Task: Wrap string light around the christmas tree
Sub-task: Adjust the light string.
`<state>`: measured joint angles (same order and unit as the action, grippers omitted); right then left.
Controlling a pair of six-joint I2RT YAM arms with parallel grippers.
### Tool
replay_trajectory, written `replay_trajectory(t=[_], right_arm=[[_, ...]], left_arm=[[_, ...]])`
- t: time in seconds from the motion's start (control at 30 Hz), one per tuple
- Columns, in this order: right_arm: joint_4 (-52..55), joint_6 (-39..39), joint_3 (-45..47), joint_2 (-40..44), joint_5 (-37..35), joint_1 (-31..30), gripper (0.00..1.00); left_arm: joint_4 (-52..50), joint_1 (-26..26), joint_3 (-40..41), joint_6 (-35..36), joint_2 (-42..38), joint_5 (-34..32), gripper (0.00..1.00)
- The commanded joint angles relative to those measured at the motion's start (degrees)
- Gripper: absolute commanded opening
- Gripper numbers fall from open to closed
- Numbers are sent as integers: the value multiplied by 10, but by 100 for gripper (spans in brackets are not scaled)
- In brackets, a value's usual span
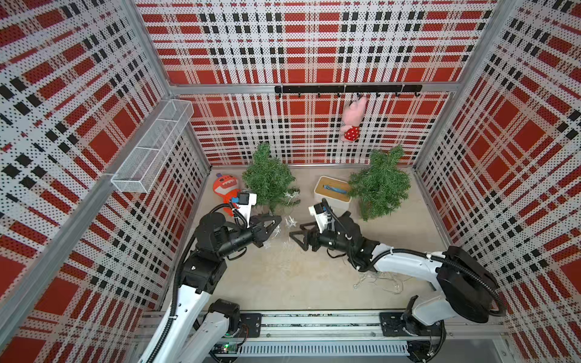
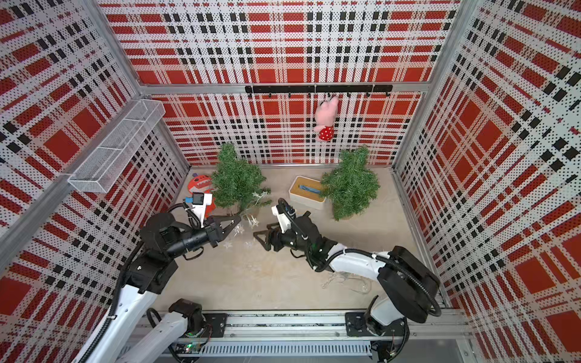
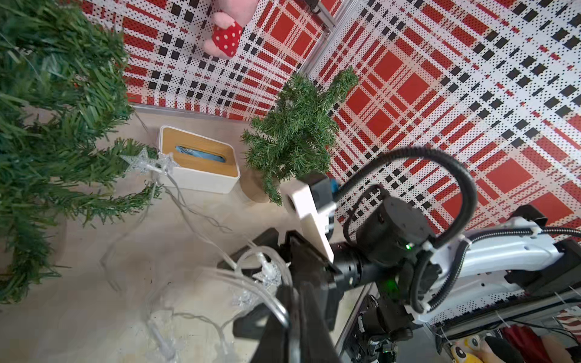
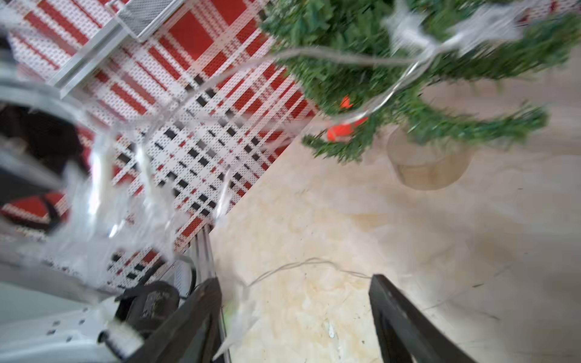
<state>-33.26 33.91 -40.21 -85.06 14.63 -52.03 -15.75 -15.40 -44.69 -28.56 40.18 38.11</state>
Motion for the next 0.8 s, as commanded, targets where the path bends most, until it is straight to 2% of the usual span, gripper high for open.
replay_trajectory(t=[0.0,0.17,0.3,0.5,0.7,0.77], right_arm=[[-94,-41,42,18,-29,2,78],[-136,-115,41,-24,-103,-44,82],[-223,-108,5,-90,-125,-56,82],[-286,-104,-23,-148,-156,-68,71],[-326,-90,-62,-169,-158,-71,70],[-318,-86,-69,-171,-160,-73,62]], left_arm=[[19,1,11,-10,6,-9,0],[32,-4,5,-12,12,-7,0],[29,-4,6,-6,13,-8,0],[18,-1,5,11,21,-10,0],[22,2,4,18,28,-10,0],[19,3,6,22,29,-13,0]])
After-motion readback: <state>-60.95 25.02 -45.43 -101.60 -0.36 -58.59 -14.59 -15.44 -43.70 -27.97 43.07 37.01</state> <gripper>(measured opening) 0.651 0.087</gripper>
